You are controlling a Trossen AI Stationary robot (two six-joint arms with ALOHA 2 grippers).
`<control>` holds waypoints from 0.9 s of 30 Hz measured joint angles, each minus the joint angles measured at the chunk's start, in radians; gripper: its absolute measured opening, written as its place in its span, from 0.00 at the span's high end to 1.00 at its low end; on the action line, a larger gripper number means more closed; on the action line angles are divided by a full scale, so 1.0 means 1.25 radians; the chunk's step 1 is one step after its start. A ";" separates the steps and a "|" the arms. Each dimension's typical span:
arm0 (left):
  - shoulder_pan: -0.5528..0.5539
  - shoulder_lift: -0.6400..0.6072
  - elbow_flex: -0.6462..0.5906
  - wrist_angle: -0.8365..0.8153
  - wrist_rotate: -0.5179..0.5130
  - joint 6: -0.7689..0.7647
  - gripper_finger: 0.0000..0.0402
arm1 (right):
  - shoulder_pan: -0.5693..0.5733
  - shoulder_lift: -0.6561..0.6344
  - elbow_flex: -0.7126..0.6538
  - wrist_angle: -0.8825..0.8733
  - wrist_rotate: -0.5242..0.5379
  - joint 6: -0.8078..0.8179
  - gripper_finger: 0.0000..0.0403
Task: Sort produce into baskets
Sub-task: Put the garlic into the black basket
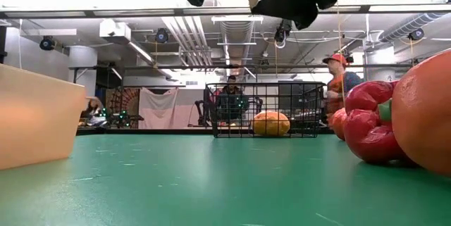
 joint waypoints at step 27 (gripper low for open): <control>0.002 -0.003 0.001 -0.032 -0.043 -0.001 0.49 | -0.013 -0.035 -0.001 -0.019 0.005 0.008 0.77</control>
